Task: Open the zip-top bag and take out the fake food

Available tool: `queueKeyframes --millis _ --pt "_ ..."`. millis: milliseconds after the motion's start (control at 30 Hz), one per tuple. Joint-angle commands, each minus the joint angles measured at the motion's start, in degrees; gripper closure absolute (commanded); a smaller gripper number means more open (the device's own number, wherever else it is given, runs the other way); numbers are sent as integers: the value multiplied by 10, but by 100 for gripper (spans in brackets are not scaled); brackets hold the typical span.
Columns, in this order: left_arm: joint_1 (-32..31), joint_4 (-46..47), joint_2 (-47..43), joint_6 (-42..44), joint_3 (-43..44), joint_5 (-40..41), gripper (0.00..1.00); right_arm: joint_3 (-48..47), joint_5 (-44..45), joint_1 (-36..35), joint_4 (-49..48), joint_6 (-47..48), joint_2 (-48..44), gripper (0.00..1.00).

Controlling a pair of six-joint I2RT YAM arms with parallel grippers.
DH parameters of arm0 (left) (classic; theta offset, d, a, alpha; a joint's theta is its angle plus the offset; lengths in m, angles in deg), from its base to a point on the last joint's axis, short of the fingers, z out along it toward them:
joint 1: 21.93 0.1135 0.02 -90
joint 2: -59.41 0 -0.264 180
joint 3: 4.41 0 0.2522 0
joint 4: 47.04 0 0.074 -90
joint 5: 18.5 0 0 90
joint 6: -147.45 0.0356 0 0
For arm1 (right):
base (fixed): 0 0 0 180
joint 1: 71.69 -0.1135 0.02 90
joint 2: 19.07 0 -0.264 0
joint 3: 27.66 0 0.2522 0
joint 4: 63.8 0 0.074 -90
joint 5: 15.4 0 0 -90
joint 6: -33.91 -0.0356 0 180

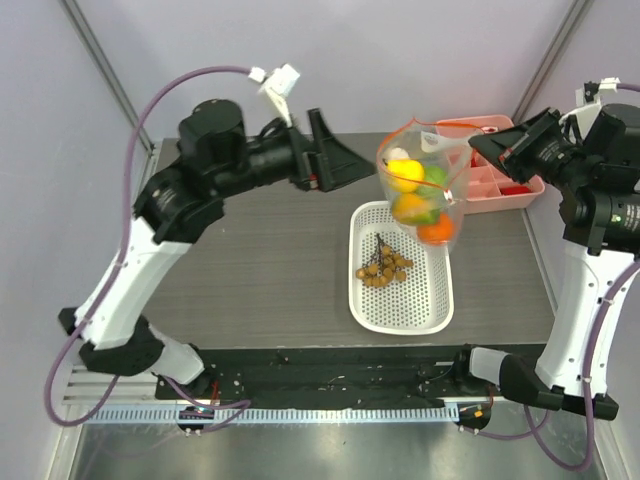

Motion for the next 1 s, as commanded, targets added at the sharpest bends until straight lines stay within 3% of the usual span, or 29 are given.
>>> queueKeyframes --millis 0,67,133,233,333,467,733,833,967 --pt "63 -158 -71 -25 -104 79 22 29 -77 -50 -234 -163 -12 99" --pt "80 -163 -127 -38 -140 92 26 30 -28 -104 -245 -160 2 99" --pt "83 -153 -183 -38 -186 138 25 28 40 -223 -244 -142 34 99" --pt "84 -155 -222 -44 -202 202 15 25 105 -349 -262 -130 75 99" --pt "84 -204 -258 -62 -195 279 9 68 125 -388 -332 -164 96 99" --pt "84 -209 -320 -79 -255 344 5 130 134 -437 -415 -198 129 99" --pt "84 -297 -322 -175 -355 380 12 238 139 -510 -574 -231 184 99" --pt "90 -262 -341 -167 -396 419 17 323 116 -513 -667 -250 198 99" --pt "141 -254 -311 -167 -414 358 18 371 101 -512 -678 -226 215 99"
